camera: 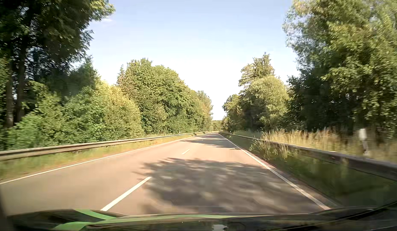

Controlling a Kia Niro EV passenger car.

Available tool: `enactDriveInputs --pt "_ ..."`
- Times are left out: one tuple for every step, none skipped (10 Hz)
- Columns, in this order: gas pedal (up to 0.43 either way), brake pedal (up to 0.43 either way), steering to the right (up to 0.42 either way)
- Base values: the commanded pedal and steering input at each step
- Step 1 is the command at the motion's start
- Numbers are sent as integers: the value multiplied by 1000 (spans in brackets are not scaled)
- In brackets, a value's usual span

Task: Follow the waypoints while adhering to traffic rules and regulations

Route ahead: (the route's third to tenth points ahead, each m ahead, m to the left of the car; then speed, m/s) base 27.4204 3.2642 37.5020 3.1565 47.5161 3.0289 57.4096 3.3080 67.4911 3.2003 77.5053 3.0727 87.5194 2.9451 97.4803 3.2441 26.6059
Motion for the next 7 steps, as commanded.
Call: enactDriveInputs --pt "260 0 -2" --pt "260 0 -2" --pt "260 0 -2" --pt "280 0 -1" --pt "280 0 -1" --pt "287 0 -1" --pt "299 0 0"
